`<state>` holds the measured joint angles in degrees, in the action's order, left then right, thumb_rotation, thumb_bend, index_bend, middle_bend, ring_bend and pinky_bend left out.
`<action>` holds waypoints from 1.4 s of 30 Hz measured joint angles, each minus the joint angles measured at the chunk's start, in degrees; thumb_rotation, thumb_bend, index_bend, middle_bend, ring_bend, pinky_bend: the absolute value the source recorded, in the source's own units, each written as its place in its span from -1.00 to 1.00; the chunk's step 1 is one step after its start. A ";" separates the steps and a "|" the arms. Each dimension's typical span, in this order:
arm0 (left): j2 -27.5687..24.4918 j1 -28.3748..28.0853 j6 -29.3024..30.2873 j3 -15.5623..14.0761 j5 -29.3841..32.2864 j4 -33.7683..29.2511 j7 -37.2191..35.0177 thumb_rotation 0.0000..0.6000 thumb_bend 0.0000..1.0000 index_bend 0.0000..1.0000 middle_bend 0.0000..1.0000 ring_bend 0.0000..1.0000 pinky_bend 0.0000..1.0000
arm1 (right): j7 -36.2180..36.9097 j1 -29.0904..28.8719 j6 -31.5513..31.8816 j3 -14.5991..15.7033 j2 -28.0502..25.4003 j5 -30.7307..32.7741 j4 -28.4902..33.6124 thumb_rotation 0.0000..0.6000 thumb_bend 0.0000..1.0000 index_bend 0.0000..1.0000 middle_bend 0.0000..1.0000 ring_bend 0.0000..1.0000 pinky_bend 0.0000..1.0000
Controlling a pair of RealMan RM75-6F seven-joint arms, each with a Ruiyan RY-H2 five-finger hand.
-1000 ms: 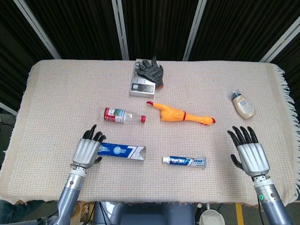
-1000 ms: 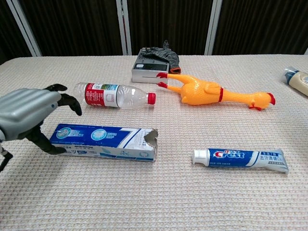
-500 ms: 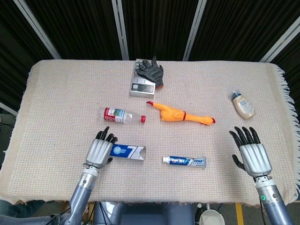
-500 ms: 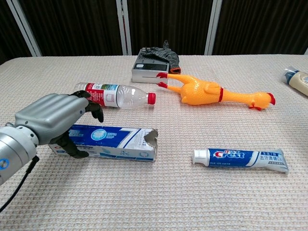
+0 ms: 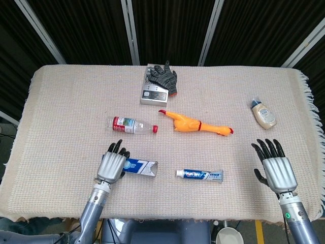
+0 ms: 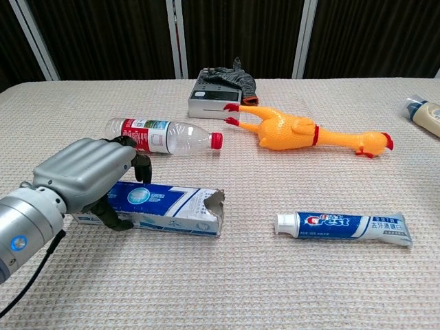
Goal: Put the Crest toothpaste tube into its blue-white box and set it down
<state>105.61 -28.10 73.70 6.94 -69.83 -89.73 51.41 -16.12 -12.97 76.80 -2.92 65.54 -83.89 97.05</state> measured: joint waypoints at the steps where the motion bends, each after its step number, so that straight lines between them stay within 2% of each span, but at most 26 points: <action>1: 0.08 -0.01 0.15 -0.08 -0.07 0.21 0.08 1.00 -0.64 -0.16 -0.27 -0.78 -0.63 | 0.03 0.01 0.04 0.04 0.10 -0.16 -0.09 1.00 -0.31 -0.68 -0.74 -0.87 -1.00; 5: 0.27 0.05 0.59 -0.20 0.57 0.47 0.84 1.00 -0.51 -0.14 -0.24 -0.76 -0.63 | -0.14 0.04 0.02 0.05 0.29 -0.18 -0.20 1.00 -0.31 -0.68 -0.74 -0.87 -1.00; 16: 0.53 0.26 2.09 -0.52 -0.73 1.90 -0.49 1.00 -0.51 -0.09 -0.20 -0.75 -0.63 | -0.66 0.09 -0.11 -0.04 0.24 0.09 0.05 1.00 -0.31 -0.67 -0.70 -0.87 -1.00; 23: 0.68 0.81 4.74 -0.21 -2.63 2.05 -1.48 1.00 -0.37 -0.07 -0.11 -0.66 -0.63 | -1.25 0.16 0.28 -0.25 0.25 0.06 0.17 1.00 -0.31 -0.63 -0.62 -0.87 -1.00; 28: -0.44 1.39 5.48 -0.28 -2.98 1.34 -1.48 1.00 -0.37 -0.10 -0.08 -0.52 -0.61 | -1.14 0.28 0.83 -0.45 0.43 -0.16 -0.02 1.00 -0.31 -0.63 -0.61 -0.87 -1.00; 37: -1.69 1.80 5.34 -0.31 -2.84 0.52 -2.03 1.00 -0.37 -0.08 -0.03 -0.49 -0.60 | -1.52 0.46 0.83 -0.43 0.87 0.15 -0.39 1.00 -0.31 -0.62 -0.58 -0.87 -1.00; 42: -3.46 1.90 6.30 0.58 -3.75 -2.18 -2.78 1.00 -0.37 -0.08 -0.04 -0.49 -0.60 | -1.75 0.25 0.66 -0.55 1.34 0.08 -0.41 1.00 -0.31 -0.60 -0.56 -0.87 -1.00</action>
<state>102.16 -26.20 80.00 7.52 -73.57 -91.91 48.63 -17.88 -12.72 77.46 -3.47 66.89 -83.81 96.64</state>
